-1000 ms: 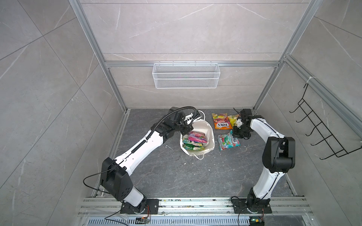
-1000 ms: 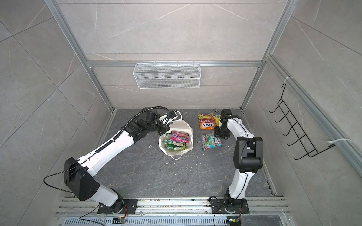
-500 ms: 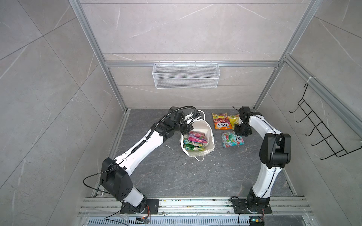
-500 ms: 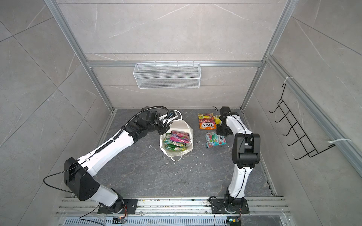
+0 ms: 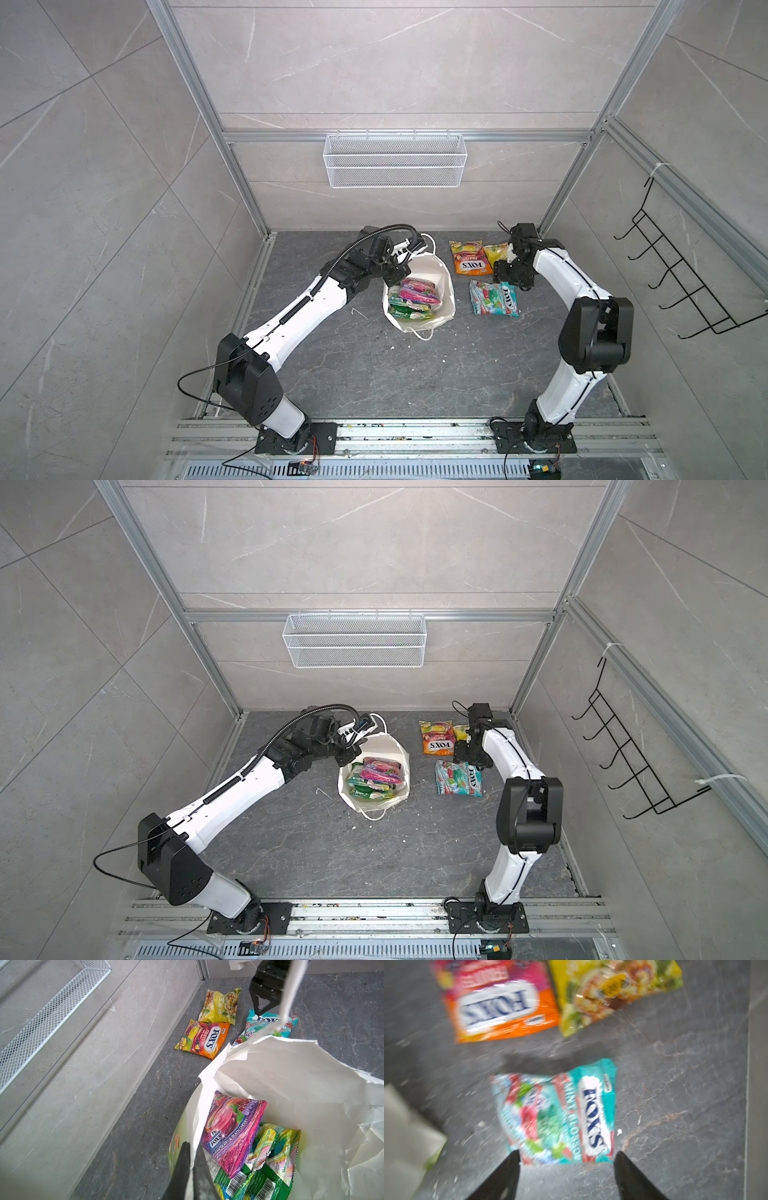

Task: Take the snacks out of the paper bag
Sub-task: Place the snack at the middle-right of the table, then move the snack to the top-right of the table.

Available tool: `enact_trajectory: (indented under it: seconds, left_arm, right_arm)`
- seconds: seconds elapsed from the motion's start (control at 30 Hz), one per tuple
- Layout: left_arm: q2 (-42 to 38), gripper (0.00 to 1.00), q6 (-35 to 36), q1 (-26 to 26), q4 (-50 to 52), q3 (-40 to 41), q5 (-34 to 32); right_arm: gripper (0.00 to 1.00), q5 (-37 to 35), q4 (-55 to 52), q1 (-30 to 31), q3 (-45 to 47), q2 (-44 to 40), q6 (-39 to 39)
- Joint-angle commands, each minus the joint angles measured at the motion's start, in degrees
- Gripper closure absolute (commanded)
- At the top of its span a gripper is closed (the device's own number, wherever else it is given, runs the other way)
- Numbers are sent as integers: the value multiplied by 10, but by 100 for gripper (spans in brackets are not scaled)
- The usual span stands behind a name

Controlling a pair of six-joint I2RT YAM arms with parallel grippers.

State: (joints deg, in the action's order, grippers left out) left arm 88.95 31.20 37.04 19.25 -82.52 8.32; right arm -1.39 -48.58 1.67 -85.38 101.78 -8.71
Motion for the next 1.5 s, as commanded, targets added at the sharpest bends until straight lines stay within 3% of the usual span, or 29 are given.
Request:
enact_trajectory:
  seconds: [0.0,0.03,0.2,0.4,0.63,0.87,1.07,1.47]
  left_arm:
    - [2,100,-10,1,-27,-18,17]
    - [2,100,-10,2,-27,-18,17]
    - [5,100,-11,1,-29,-19,20]
    - [9,100,-11,2,-28,-19,20]
    - [9,100,-14,2,-27,-23,21]
    - [6,100,-15,1,-22,-20,18]
    - [2,100,-15,1,-22,-19,17]
    - [-4,100,-13,1,-23,-14,17]
  right_arm:
    - [22,13,34,39,43,-44,-27]
    - [18,-5,34,48,51,-43,-29]
    - [16,-65,30,64,75,-2,-52]
    - [11,-60,63,68,90,34,-75]
    - [16,-44,82,70,80,83,-83]
    - [22,-74,86,70,73,118,-86]
    - [24,-127,71,61,62,122,-57]
    - [28,-143,75,18,32,142,49]
